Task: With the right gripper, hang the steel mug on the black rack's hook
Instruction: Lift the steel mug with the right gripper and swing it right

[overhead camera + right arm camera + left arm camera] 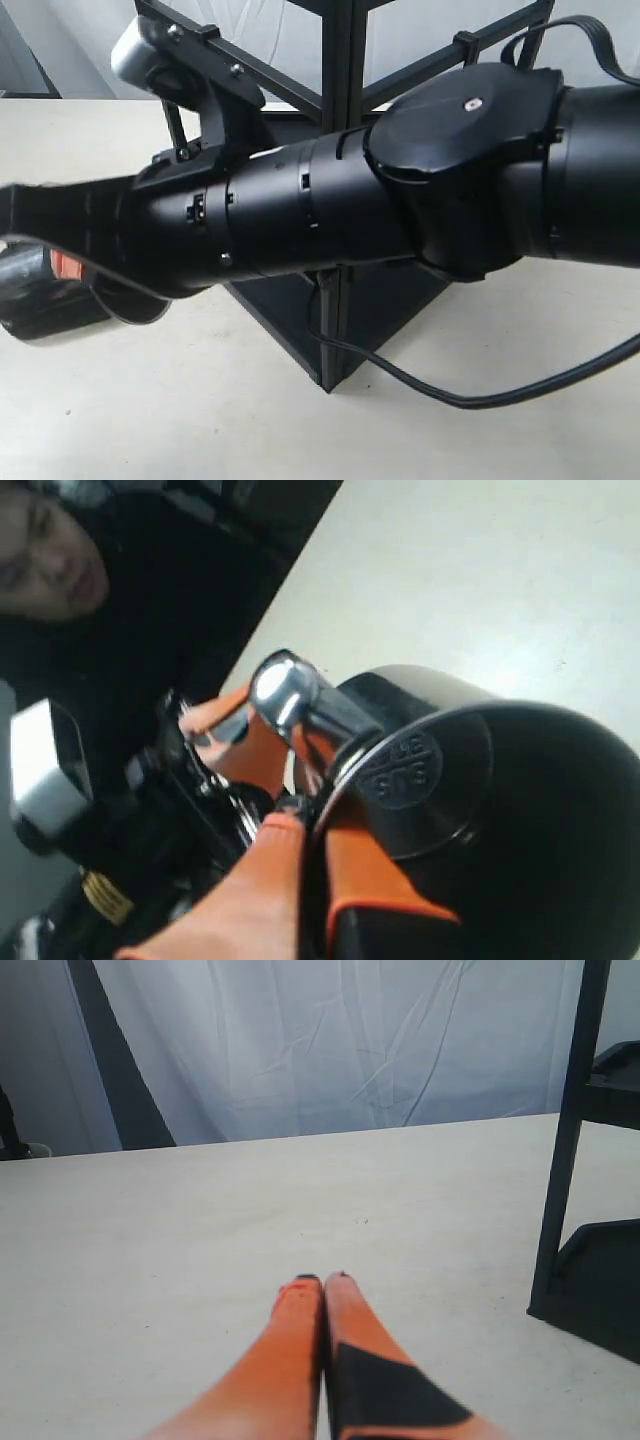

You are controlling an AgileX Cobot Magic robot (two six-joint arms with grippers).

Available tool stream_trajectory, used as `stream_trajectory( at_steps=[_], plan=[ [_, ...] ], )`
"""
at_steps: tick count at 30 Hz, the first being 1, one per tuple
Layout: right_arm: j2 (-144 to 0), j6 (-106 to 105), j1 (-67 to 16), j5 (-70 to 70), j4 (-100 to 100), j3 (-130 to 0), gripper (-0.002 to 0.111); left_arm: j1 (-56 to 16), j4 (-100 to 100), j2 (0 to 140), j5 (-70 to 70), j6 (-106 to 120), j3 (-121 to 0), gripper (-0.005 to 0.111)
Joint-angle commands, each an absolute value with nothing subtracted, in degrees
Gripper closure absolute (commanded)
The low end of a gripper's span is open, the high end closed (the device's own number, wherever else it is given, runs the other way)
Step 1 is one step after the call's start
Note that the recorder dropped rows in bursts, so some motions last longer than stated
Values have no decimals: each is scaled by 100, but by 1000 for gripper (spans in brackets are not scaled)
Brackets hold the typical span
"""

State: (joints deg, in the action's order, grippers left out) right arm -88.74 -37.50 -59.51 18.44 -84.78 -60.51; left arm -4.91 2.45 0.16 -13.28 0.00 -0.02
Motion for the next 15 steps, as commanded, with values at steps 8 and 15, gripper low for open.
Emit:
stream_trajectory(
  at_steps=[8, 15],
  plan=[
    [-8428, -3794, -6174, -232, -9557, -6097, 109, -523, 265, 0, -1327, 0, 0, 105],
    [-8290, -3794, -6346, -282, -8937, -6097, 109, -523, 265, 0, -1327, 0, 0, 105]
  ],
)
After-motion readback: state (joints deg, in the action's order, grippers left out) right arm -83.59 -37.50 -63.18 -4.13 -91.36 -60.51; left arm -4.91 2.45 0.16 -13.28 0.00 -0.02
